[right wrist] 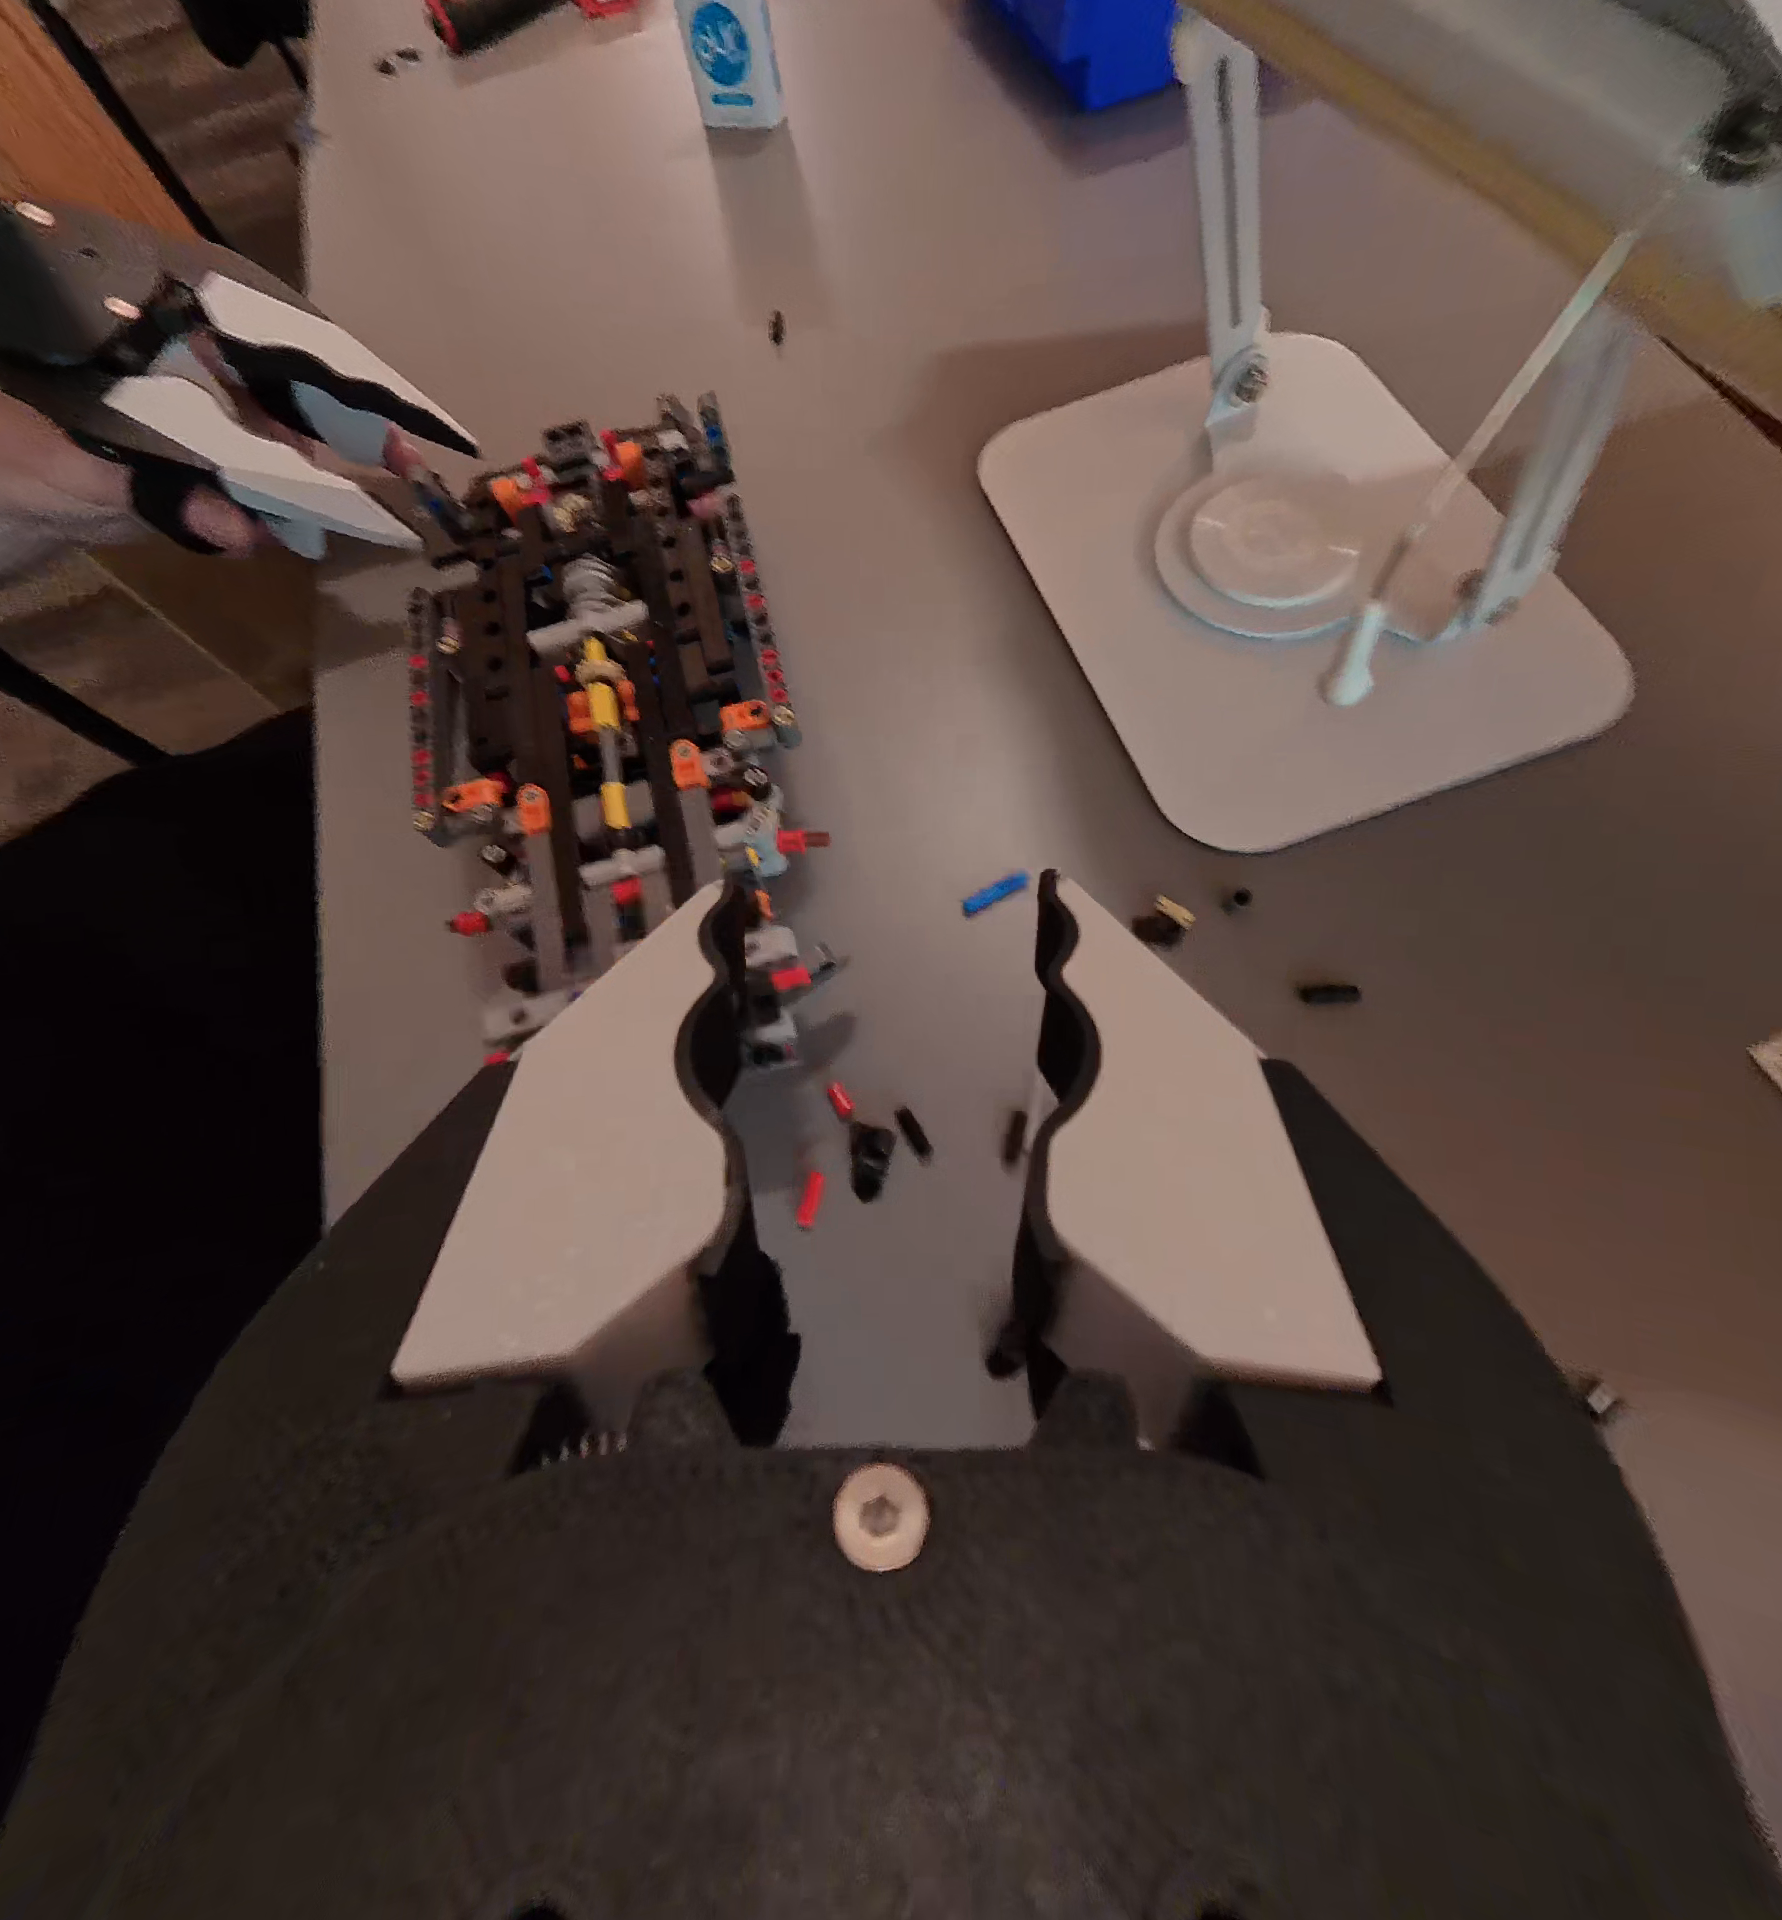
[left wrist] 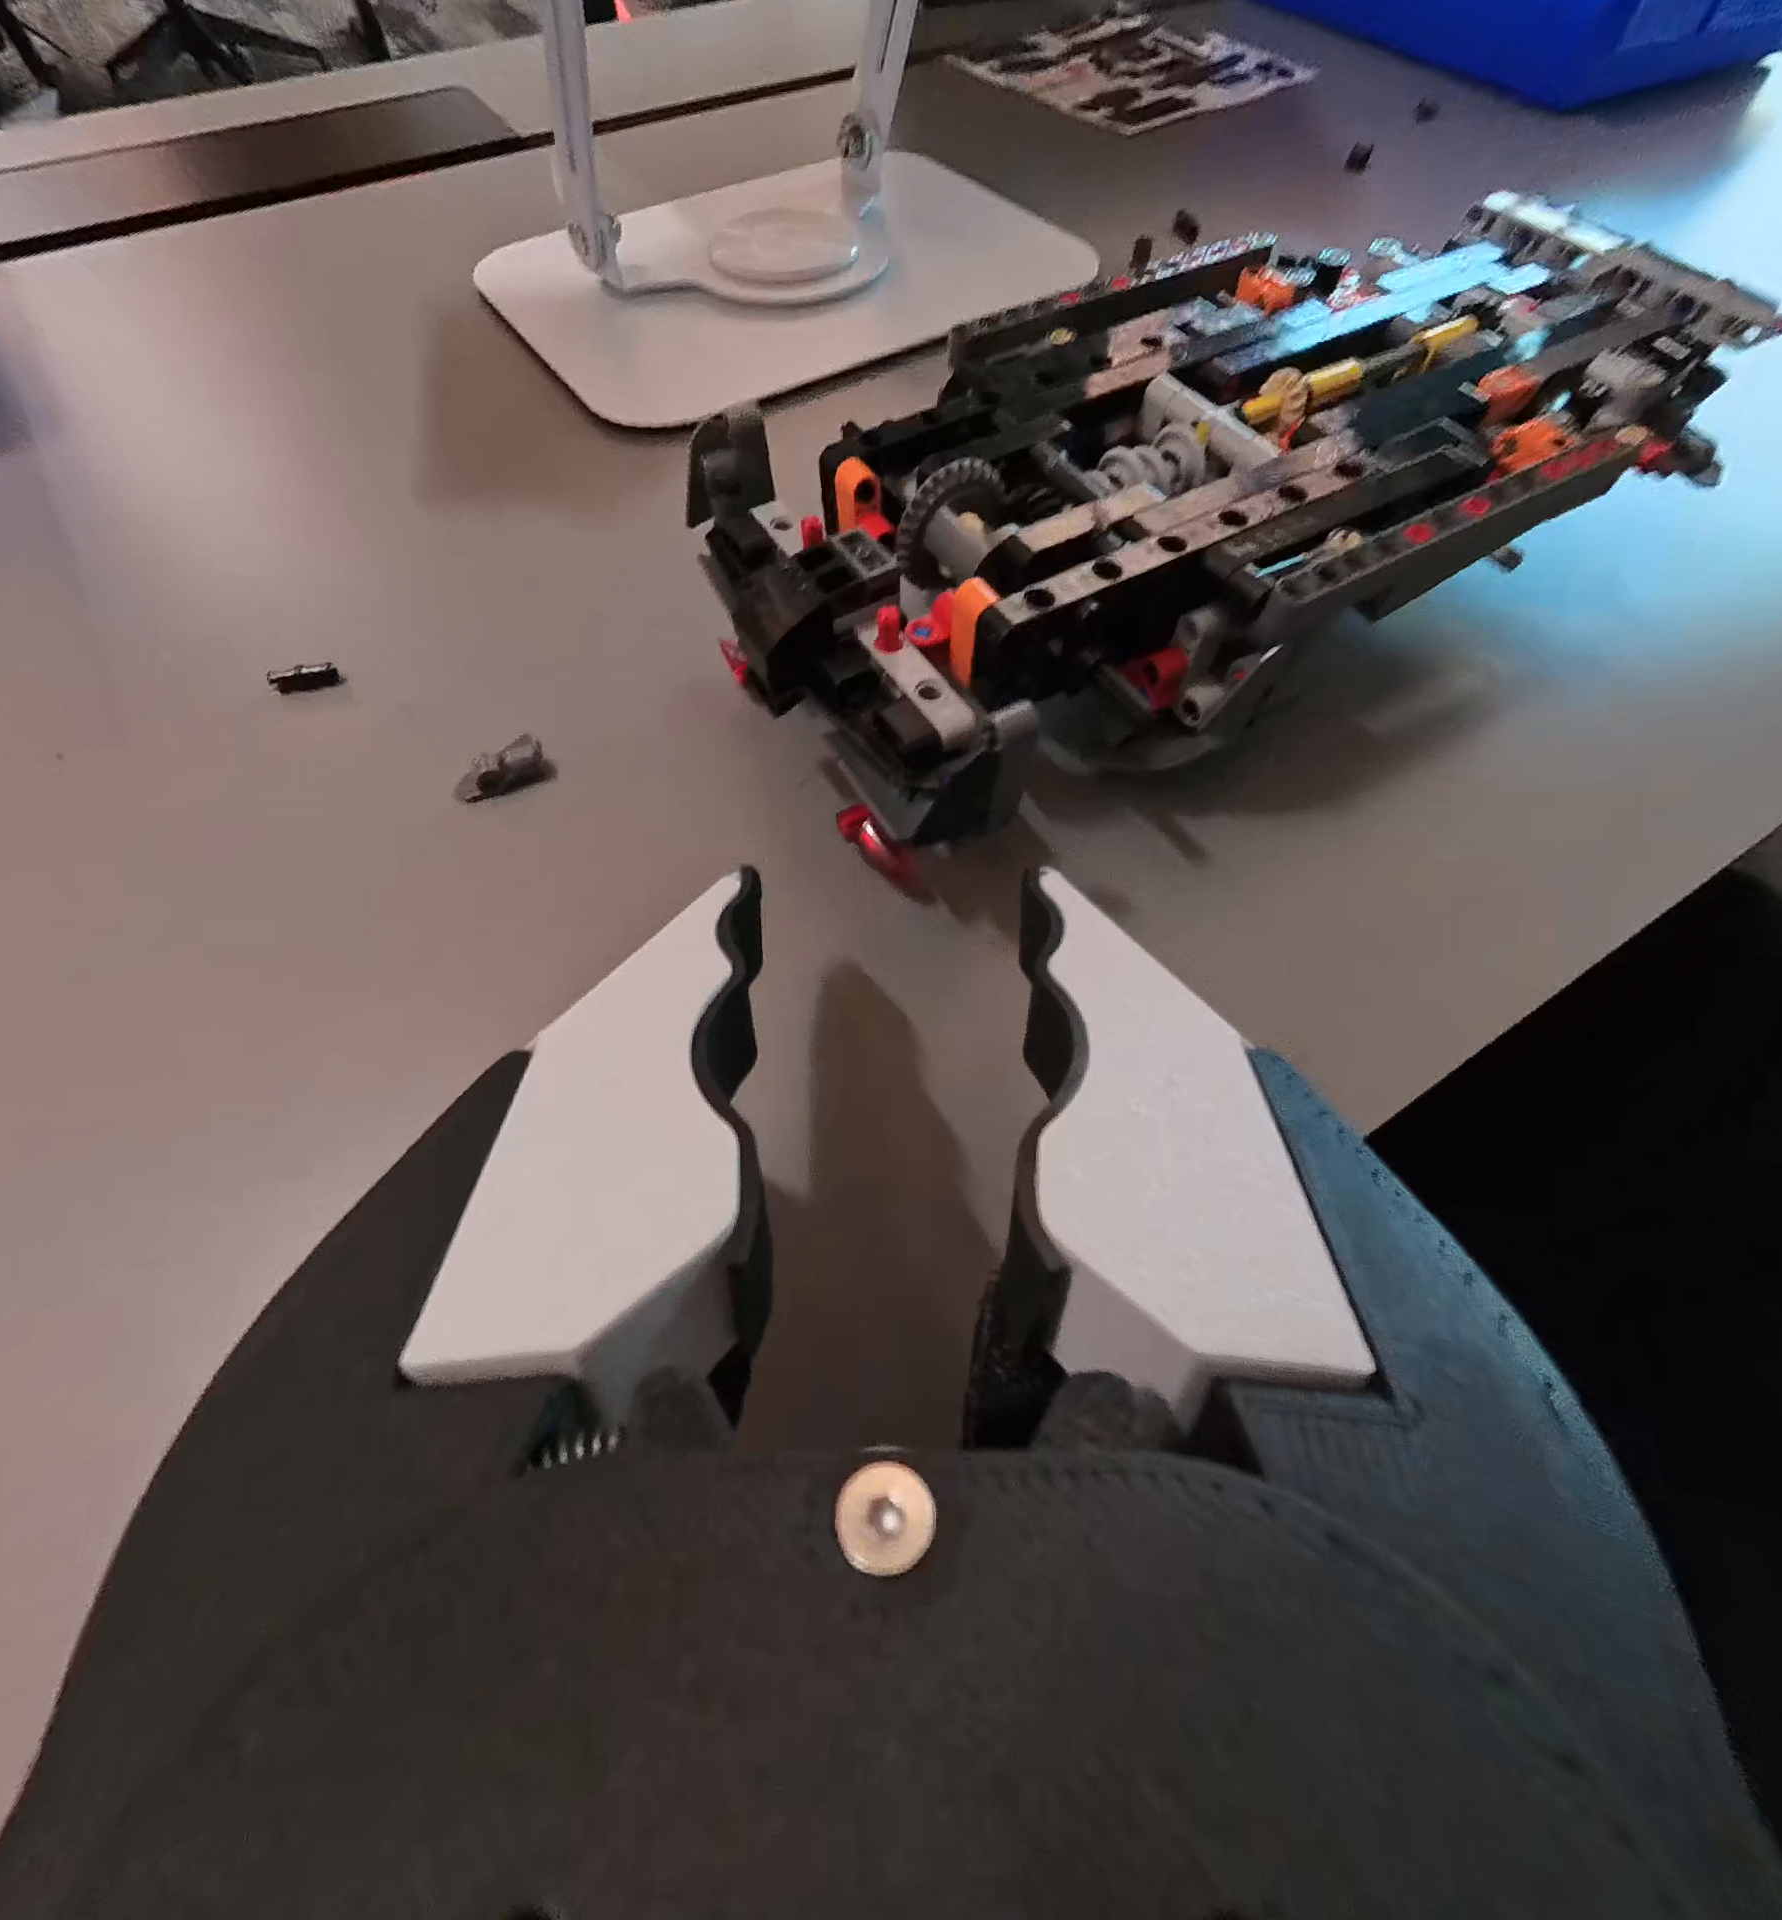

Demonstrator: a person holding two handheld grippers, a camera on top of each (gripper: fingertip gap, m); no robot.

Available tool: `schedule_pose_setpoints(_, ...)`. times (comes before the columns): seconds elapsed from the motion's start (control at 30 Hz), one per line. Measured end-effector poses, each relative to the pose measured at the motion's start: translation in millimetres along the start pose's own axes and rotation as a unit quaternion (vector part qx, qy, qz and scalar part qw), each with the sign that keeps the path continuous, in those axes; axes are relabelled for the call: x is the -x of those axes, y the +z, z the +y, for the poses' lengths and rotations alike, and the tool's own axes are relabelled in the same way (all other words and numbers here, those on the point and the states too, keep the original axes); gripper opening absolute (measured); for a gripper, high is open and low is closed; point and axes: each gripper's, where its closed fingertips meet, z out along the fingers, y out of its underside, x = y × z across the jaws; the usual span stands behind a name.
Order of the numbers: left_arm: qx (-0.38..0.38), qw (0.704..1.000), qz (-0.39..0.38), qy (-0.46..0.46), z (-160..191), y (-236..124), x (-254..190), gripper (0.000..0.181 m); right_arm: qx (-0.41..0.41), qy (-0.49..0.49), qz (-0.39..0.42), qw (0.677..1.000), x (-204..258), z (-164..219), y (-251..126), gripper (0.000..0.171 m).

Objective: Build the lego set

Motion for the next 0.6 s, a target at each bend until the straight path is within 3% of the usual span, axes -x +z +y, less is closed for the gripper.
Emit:
schedule_pose_setpoints(0.17, 0.004, 1.0, -0.015, 0.007, 7.2, 2.3, 1.9, 0.048, 0.034, -0.011, 0.06, 0.998, -27.8, 28.5, -13.5, 0.042)
schedule_pose_setpoints(0.37, 0.012, 1.0, -0.022, 0.012, 8.2, 4.7, 2.8, 0.047, 0.073, -0.031, 0.071, 0.994, -37.9, 60.0, -11.5, 0.026)
schedule_pose_setpoints(0.6, 0.015, 0.999, -0.026, 0.021, 8.3, 7.9, 3.0, 0.046, 0.1, -0.042, 0.085, 0.99, -62.7, 78.2, 5.8, 0.018)
